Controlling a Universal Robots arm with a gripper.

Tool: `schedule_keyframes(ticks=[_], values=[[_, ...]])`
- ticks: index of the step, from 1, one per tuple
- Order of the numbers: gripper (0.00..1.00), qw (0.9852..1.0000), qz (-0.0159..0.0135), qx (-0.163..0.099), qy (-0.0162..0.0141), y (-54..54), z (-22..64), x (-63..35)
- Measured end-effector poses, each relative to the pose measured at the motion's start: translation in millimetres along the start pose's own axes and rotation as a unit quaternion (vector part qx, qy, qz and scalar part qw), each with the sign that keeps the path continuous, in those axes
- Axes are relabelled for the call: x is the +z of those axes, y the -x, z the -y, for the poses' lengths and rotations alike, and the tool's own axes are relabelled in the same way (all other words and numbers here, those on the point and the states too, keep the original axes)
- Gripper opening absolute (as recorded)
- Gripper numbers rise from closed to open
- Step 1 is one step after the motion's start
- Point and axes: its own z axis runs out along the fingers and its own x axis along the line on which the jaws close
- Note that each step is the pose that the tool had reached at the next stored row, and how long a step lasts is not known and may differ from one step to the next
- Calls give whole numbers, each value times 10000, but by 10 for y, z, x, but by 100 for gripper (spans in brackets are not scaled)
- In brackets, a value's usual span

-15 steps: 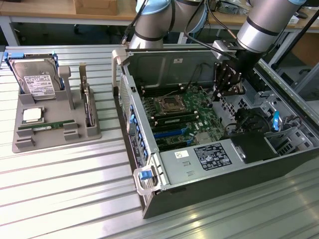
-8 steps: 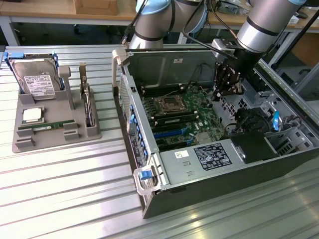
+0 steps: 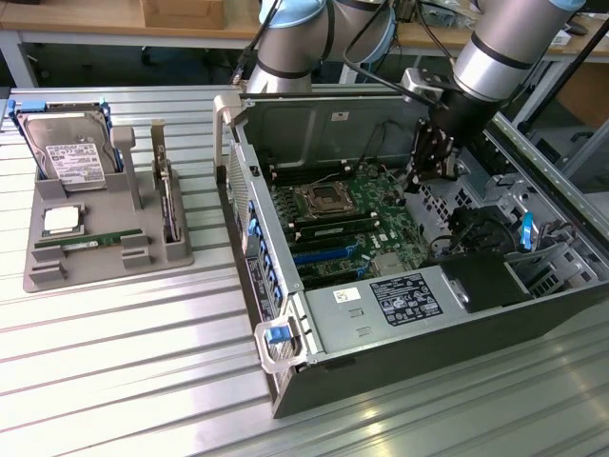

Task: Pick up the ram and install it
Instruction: 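Press down the ram until it locks into place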

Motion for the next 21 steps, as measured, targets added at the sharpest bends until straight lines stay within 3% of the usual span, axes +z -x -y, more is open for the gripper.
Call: schedule_keyframes(ticks=[6,9,17,18,19,21], values=[[11,9990,15,444,-10,0,0,3],[11,9967,42,814,-12,0,1,12],[11,9924,78,1225,-13,0,2,14],[11,9915,84,1295,-13,0,2,15],[11,9897,96,1425,-13,0,2,16],[11,9849,122,1726,-14,0,2,17]])
